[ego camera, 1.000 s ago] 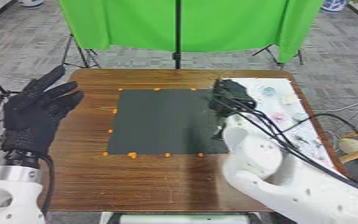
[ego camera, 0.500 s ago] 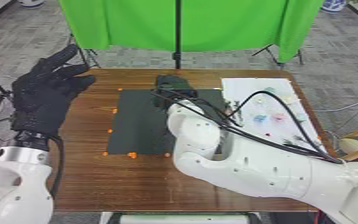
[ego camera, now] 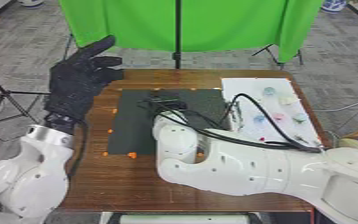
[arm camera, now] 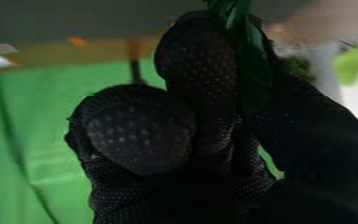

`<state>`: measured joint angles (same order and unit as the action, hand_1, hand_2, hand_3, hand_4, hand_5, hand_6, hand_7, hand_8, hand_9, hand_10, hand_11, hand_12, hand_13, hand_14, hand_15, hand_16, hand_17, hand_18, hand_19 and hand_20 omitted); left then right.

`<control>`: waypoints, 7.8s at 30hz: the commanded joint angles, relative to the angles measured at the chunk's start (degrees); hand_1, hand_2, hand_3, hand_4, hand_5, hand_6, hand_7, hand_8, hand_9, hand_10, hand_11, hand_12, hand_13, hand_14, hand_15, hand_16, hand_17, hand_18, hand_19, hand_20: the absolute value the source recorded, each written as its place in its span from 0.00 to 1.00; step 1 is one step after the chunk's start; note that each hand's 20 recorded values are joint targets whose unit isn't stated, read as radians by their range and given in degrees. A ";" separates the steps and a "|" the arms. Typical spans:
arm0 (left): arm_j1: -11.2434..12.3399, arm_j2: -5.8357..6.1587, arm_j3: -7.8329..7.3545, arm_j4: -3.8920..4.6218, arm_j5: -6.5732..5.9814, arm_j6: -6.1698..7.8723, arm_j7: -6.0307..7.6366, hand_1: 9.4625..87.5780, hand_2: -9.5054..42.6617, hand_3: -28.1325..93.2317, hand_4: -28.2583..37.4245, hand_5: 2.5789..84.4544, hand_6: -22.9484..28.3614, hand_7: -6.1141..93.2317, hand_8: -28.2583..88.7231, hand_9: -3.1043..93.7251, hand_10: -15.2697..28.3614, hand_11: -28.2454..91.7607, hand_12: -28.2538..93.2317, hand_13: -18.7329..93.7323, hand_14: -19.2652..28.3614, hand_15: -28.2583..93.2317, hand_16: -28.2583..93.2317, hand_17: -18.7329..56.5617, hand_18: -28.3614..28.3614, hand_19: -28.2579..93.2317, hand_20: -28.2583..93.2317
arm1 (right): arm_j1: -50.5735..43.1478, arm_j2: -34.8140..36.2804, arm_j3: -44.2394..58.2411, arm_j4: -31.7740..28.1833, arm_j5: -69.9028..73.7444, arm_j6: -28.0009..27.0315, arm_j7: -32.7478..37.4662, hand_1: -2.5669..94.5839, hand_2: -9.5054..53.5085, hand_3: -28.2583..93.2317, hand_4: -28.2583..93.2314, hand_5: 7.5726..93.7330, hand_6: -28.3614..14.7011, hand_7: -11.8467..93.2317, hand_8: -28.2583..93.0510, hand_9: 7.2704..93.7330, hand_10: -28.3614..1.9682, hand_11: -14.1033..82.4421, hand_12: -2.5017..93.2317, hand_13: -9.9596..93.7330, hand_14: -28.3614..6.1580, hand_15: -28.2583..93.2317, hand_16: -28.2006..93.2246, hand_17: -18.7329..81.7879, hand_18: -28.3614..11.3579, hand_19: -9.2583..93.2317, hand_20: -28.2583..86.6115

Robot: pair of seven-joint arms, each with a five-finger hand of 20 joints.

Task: Arrange flowers

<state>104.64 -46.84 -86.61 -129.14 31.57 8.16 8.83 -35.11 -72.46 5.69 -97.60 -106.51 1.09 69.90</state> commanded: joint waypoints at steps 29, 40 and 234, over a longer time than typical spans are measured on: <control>-1.64 -2.59 0.52 -0.50 0.76 2.78 -6.98 0.16 0.33 0.89 0.02 0.41 0.63 0.25 0.14 0.38 0.87 0.55 0.31 0.42 1.00 0.74 0.12 0.17 1.00 0.73 0.49 | -10.31 -2.74 7.24 2.21 11.71 0.82 -4.56 0.55 0.15 0.62 0.00 0.71 0.73 0.26 0.16 1.00 0.62 0.45 0.22 0.96 0.67 0.74 0.40 0.64 0.19 1.00 0.53; 1.73 -2.17 -1.77 -1.77 0.81 3.02 -6.35 0.16 0.33 0.88 0.02 0.41 0.63 0.23 0.15 0.38 0.86 0.52 0.32 0.40 1.00 0.71 0.13 0.17 0.99 0.72 0.49 | -9.45 -2.29 6.10 1.59 12.62 2.92 -4.00 0.51 0.16 0.66 0.00 0.60 0.71 0.27 0.11 0.95 0.58 0.44 0.22 0.93 0.65 0.75 0.40 0.62 0.19 1.00 0.53; 36.49 -0.33 -20.79 -11.73 -3.00 14.32 14.44 0.15 0.34 0.88 0.03 0.41 0.63 0.20 0.17 0.38 0.84 0.50 0.33 0.40 1.00 0.73 0.13 0.18 0.97 0.74 0.45 | -50.83 49.50 46.00 -16.87 -11.28 9.64 -1.04 0.69 0.00 0.71 0.00 0.91 0.51 0.23 0.28 0.95 0.45 0.34 0.23 0.89 0.52 0.69 0.28 0.67 0.25 0.96 0.06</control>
<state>140.07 -46.83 -107.37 -140.90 28.81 22.00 23.19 -85.50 -24.27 51.30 -113.75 -115.69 7.22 69.37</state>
